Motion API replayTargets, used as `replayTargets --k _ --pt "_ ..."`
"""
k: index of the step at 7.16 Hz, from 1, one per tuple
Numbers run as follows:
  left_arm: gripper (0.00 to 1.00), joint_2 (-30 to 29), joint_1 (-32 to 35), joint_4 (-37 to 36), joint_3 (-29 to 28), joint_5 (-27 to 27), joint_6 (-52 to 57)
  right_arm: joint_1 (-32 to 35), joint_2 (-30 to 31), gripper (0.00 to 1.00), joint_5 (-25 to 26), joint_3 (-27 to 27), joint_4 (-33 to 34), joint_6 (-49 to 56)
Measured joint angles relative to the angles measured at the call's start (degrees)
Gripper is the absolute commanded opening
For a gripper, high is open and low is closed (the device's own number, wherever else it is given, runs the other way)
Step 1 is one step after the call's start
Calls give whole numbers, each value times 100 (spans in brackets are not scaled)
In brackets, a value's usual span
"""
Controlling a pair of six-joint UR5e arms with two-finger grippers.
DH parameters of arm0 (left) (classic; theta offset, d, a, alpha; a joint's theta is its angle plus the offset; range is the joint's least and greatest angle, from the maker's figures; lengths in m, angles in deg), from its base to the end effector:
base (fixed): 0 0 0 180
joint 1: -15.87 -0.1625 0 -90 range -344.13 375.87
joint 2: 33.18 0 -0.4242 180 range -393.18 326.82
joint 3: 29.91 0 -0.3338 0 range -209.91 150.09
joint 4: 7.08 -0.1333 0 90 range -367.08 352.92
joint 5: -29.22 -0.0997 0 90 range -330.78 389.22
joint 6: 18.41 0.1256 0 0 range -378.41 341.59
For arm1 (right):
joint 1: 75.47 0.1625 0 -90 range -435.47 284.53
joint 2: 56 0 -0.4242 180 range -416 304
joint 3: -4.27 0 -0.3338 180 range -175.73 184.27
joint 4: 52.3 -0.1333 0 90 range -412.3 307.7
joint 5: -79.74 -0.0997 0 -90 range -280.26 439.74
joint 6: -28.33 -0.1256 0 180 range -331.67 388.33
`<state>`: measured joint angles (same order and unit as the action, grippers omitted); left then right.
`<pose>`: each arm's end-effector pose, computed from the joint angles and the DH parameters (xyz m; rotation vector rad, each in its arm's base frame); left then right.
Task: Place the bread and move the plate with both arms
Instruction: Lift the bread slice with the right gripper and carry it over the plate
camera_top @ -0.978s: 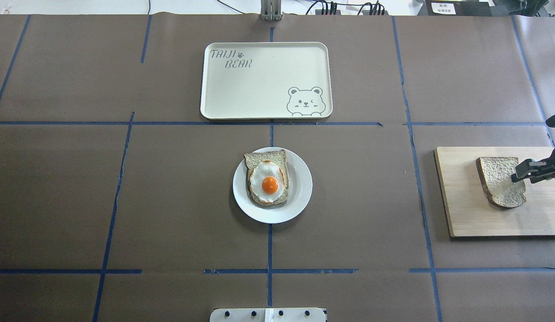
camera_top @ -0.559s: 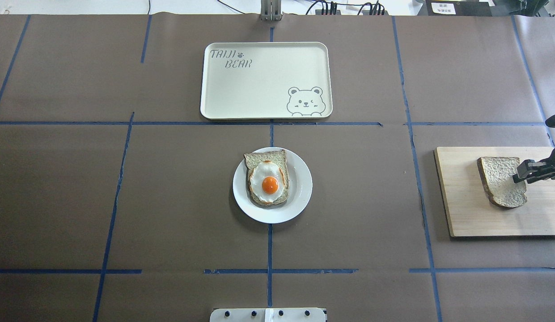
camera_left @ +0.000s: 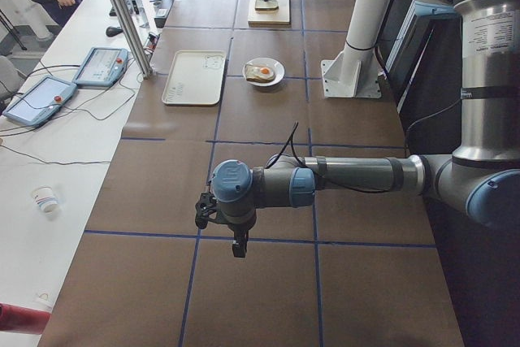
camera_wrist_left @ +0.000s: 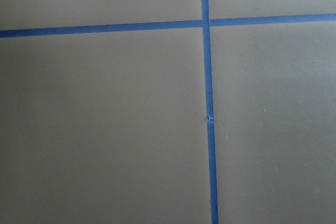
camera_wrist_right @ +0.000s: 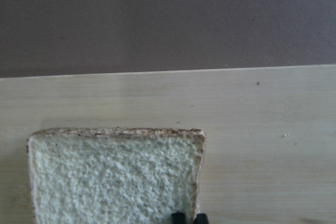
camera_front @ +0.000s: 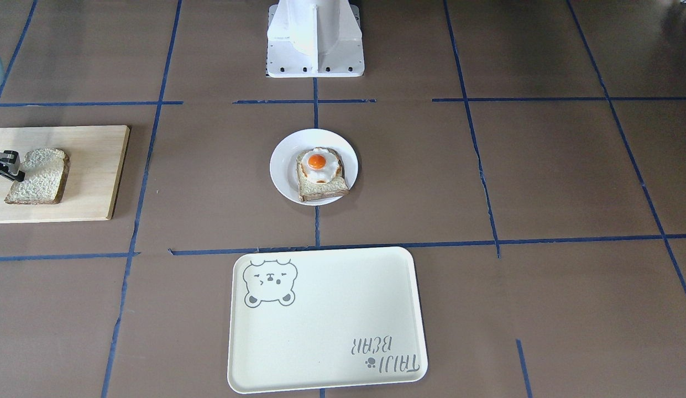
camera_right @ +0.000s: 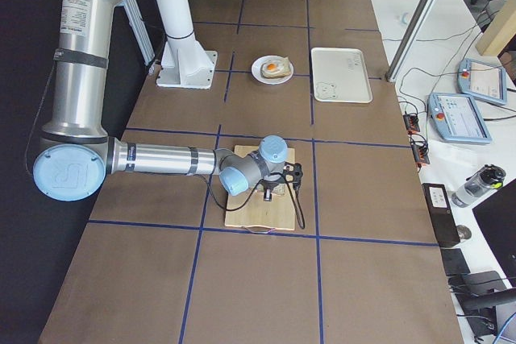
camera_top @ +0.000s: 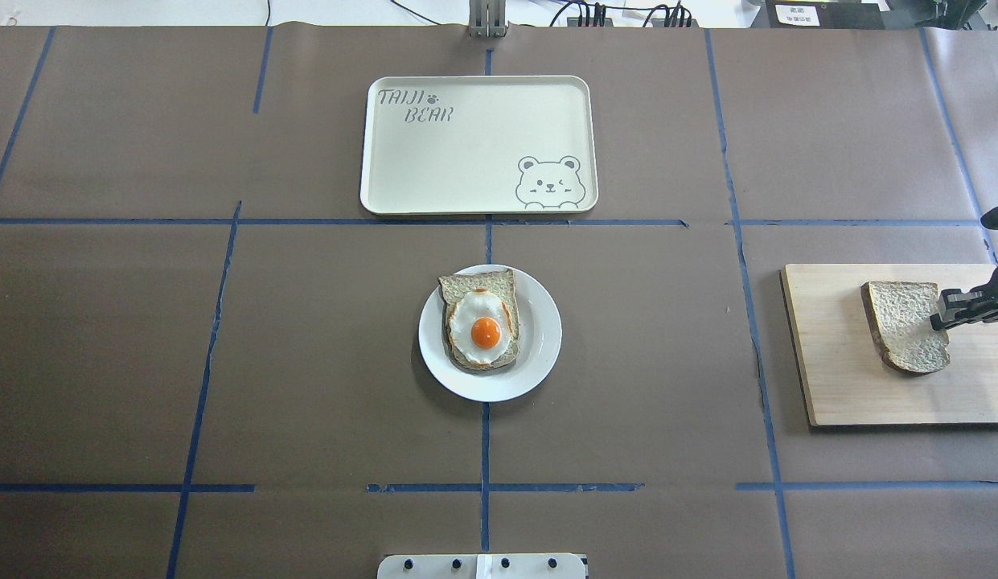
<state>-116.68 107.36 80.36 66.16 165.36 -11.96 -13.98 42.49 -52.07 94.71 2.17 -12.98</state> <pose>-0.0526 -0.3796 0.6786 0.0065 0.8067 0.0608 -0.1471 -0.3747 0.6658 -0.0338 -0.8477 0.0349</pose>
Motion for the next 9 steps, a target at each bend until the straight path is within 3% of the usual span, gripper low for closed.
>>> replayTargets --k 3,7,9 --pt "100 0 0 -1 31 0 -3 44 15 0 -42 194 -11 8" --pt "100 6 6 -2 42 1 -3 484 147 0 -270 1226 6 -20" --pt "100 22 8 -1 40 6 -1 605 -171 0 -446 1538 3 -569"
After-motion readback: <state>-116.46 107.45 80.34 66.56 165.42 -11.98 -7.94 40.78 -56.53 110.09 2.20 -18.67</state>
